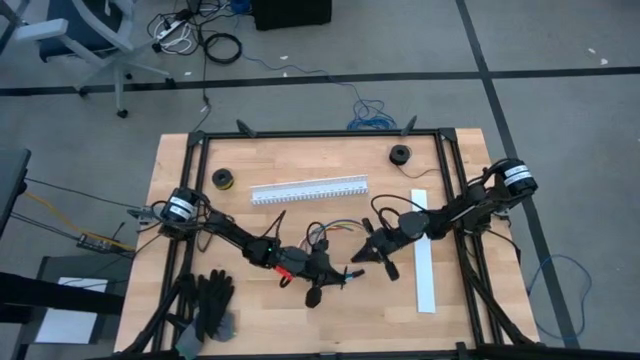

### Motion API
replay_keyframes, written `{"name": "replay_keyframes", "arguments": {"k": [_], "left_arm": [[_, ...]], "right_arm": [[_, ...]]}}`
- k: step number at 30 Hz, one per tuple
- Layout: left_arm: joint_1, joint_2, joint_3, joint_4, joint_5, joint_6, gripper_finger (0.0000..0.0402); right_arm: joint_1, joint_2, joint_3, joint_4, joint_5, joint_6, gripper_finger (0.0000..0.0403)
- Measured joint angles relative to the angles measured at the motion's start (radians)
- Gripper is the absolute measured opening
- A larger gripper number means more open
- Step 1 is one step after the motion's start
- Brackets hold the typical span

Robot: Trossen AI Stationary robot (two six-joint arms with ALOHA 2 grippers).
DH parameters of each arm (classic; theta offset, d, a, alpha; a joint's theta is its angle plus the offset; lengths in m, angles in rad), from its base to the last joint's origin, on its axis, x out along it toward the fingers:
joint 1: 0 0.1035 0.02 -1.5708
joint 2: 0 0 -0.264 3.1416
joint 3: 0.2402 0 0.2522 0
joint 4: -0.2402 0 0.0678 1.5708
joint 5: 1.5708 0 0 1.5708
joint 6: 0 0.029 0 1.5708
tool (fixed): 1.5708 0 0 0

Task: Ziptie cables
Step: Insert zip tie on the cable wire

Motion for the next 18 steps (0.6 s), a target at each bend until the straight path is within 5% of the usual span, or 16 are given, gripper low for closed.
{"name": "replay_keyframes", "arguments": {"k": [5, 18], "left_arm": [[0.029, 0.000, 0.000, 0.028, 0.148, 0.001, 0.0000], [0.089, 0.001, -0.001, 0.071, 0.222, 0.020, 0.0000]], "right_arm": [[0.013, 0.000, 0.015, 0.000, -0.035, -0.049, 0.0022], [0.021, 0.001, 0.074, -0.112, -0.054, -0.097, 0.0080]]}}
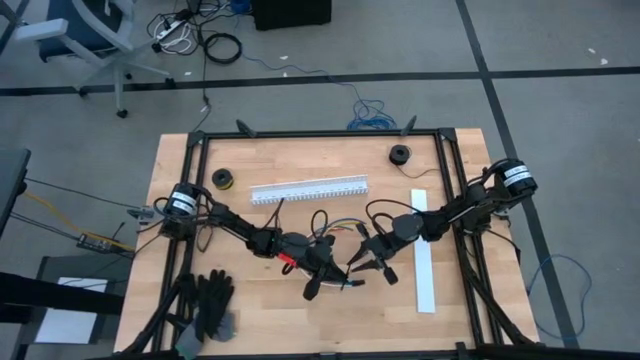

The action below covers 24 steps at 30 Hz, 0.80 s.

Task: Ziptie cables
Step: Insert zip tie on the cable wire

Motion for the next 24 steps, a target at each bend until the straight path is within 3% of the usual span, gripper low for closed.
{"name": "replay_keyframes", "arguments": {"k": [17, 24], "left_arm": [[0.030, 0.000, 0.000, 0.018, -0.005, 0.006, 0.0000], [0.033, 0.000, -0.001, 0.024, -0.002, 0.006, 0.0000]], "right_arm": [[-0.001, 0.000, 0.043, -0.042, 0.004, -0.002, 0.0079], [-0.002, 0.000, 0.047, -0.048, 0.000, -0.027, 0.0033]]}}
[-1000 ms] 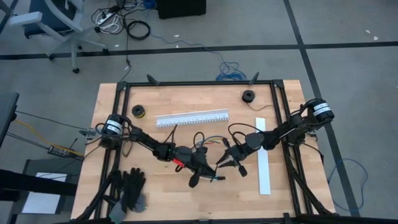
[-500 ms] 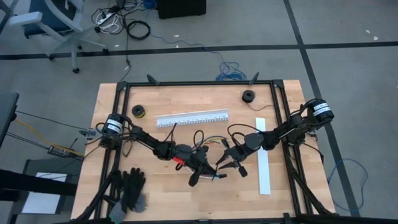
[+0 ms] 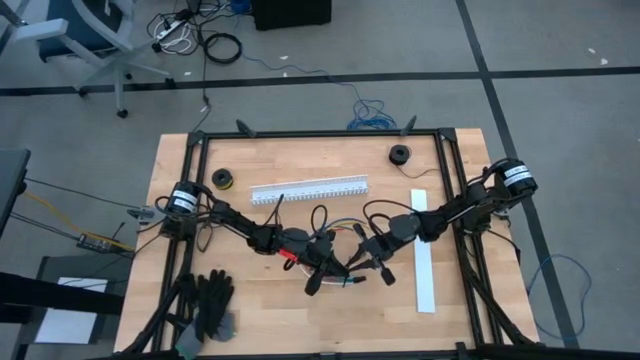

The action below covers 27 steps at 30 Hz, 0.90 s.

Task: Ziptie cables
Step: Insert zip tie on the cable wire

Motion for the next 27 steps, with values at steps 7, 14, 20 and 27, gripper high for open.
{"name": "replay_keyframes", "arguments": {"k": [7, 14, 20, 27], "left_arm": [[-0.001, 0.000, -0.002, -0.003, -0.043, 0.000, 0.0000], [-0.002, 0.000, -0.003, -0.007, -0.102, -0.027, 0.0002], [0.001, 0.000, -0.001, -0.019, -0.120, -0.037, 0.0002], [0.001, 0.000, 0.001, -0.026, -0.115, -0.032, 0.0001]], "right_arm": [[0.001, 0.000, -0.002, 0.003, 0.023, -0.020, 0.0001], [0.002, 0.000, -0.003, 0.015, 0.100, 0.000, 0.0000], [0.001, 0.000, -0.002, 0.021, 0.132, 0.011, 0.0001], [0.005, 0.000, 0.001, -0.030, 0.129, 0.097, 0.0000]]}}
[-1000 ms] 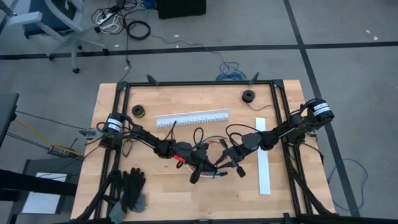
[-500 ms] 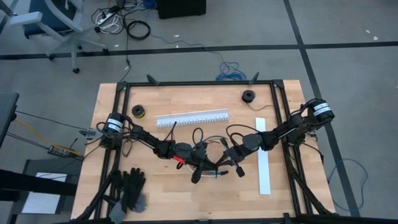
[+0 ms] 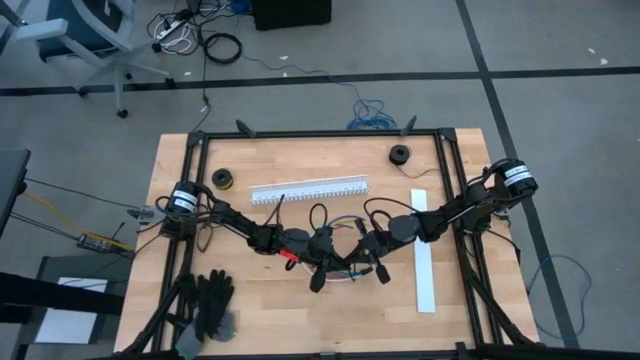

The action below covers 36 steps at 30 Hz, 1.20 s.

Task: Ziptie cables
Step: Insert zip tie on the cable wire

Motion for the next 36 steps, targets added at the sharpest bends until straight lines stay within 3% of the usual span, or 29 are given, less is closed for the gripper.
{"name": "replay_keyframes", "arguments": {"k": [21, 28, 36], "left_arm": [[-0.002, 0.000, 0.002, 0.005, 0.015, -0.024, 0.0000], [-0.002, 0.000, 0.002, 0.010, 0.004, -0.025, 0.0000], [-0.003, 0.000, 0.001, -0.003, -0.030, -0.077, 0.0004]], "right_arm": [[-0.001, 0.000, 0.000, -0.019, -0.045, 0.017, 0.0036], [0.000, 0.000, -0.001, -0.021, -0.004, -0.001, 0.0004], [0.002, -0.001, -0.003, 0.013, 0.062, -0.010, 0.0000]]}}
